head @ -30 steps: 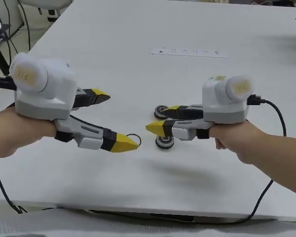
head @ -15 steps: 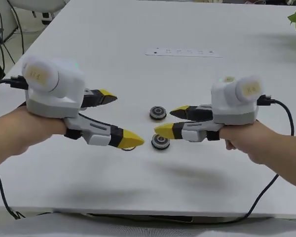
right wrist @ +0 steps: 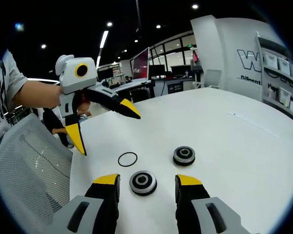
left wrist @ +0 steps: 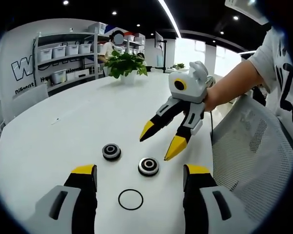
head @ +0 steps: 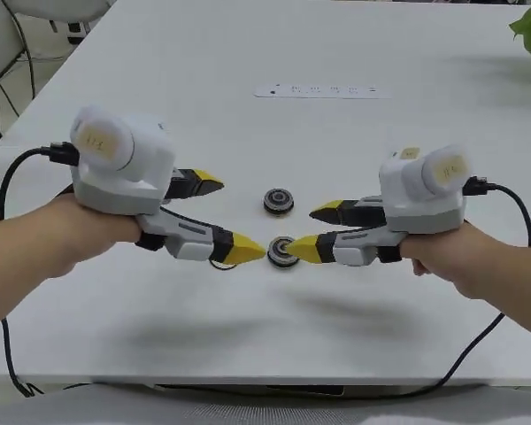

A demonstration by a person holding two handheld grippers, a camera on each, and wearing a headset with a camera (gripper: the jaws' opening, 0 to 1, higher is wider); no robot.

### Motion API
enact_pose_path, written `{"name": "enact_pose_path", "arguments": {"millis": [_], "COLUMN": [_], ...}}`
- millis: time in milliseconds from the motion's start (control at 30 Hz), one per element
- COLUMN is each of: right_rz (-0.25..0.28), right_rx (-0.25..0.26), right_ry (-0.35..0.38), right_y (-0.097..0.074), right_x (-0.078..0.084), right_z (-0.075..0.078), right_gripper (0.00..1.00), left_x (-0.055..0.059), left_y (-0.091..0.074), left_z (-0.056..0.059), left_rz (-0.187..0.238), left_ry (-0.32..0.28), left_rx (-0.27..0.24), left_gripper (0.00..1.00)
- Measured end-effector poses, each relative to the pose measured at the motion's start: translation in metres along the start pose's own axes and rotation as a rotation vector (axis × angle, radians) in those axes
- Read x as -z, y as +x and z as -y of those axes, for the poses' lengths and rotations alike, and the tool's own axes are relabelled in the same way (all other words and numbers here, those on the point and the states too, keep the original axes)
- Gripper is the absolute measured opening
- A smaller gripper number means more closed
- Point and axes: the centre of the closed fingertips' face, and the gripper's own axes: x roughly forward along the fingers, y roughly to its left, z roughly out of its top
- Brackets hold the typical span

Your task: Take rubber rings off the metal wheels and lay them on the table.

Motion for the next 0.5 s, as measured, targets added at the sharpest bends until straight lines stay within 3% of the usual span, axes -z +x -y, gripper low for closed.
{"name": "enact_pose_path", "arguments": {"millis": [500], "right_rz": [-0.057], "right_rx": [-0.007], "right_ry": [-0.017], "right_y": [0.005], "right_x": [0.02], "right_z": [0.004], "right_gripper": [0.34], "left_x": [0.009], "left_y": [0.02], "left_z": [0.003], "left_rz": [-0.03], "left_ry": [-0.009], "left_rx": [0.028], "left_gripper": [0.55]}}
